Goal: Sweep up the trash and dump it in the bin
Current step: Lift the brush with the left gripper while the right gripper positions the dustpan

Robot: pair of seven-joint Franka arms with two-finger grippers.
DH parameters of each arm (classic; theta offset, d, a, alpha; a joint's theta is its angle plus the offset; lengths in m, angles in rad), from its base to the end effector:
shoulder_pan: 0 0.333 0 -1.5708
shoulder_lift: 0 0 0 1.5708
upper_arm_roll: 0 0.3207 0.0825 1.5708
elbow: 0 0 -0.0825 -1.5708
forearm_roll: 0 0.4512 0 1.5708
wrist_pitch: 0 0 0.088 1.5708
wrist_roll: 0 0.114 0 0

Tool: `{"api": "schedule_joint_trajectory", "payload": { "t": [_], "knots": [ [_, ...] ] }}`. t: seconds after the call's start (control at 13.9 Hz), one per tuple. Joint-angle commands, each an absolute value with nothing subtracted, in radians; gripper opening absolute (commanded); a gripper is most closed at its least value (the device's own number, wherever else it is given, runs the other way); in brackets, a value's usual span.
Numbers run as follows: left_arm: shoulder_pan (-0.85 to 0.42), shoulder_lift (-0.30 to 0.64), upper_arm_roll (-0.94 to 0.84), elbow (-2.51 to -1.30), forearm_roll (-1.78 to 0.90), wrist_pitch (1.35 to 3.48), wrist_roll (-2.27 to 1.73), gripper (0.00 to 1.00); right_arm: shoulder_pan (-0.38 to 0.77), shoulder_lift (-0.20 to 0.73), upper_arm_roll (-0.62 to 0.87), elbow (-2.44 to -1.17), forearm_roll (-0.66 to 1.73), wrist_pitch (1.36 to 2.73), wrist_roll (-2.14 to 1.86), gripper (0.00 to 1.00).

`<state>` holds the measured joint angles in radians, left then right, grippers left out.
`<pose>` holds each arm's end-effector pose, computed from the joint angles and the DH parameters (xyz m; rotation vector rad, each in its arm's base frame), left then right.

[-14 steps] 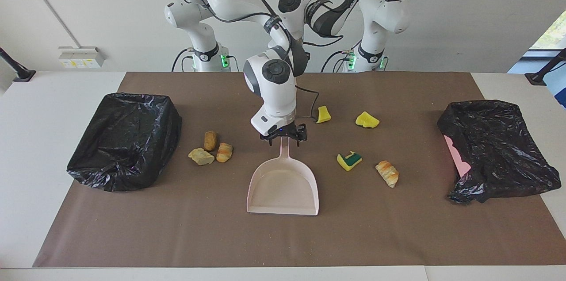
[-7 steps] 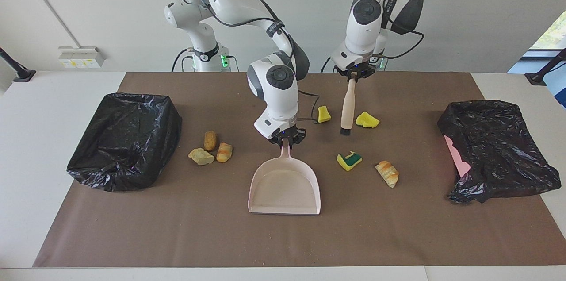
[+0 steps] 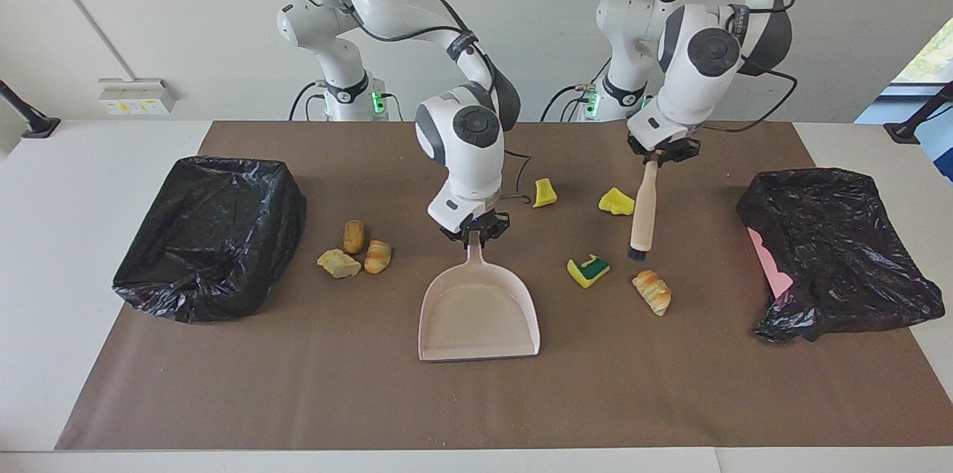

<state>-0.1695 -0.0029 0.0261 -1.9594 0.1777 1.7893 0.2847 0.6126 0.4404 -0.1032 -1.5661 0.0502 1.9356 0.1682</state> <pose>0.5952 -0.0695 0.4349 -2.8867 0.7084 0.2663 0.6357 0.3687 0.3538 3.0768 0.5123 -0.1017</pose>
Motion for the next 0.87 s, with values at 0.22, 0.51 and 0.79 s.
{"api": "schedule_joint_trajectory", "payload": {
  "t": [0.22,0.51,0.79],
  "knots": [
    [-0.066,0.244,0.011,-1.777,0.261,1.951,0.391,0.00,0.529,0.246,-0.092,-1.686,0.075,1.760,-0.371,0.00],
    [-0.067,0.302,0.006,-1.781,0.281,2.014,0.452,0.00,0.535,0.195,-0.094,-1.793,0.101,1.828,-0.475,0.00],
    [-0.136,0.244,-0.002,-1.888,0.275,2.000,0.499,0.00,0.531,0.190,-0.094,-1.805,0.101,1.847,-0.492,0.00]
  ]
}}
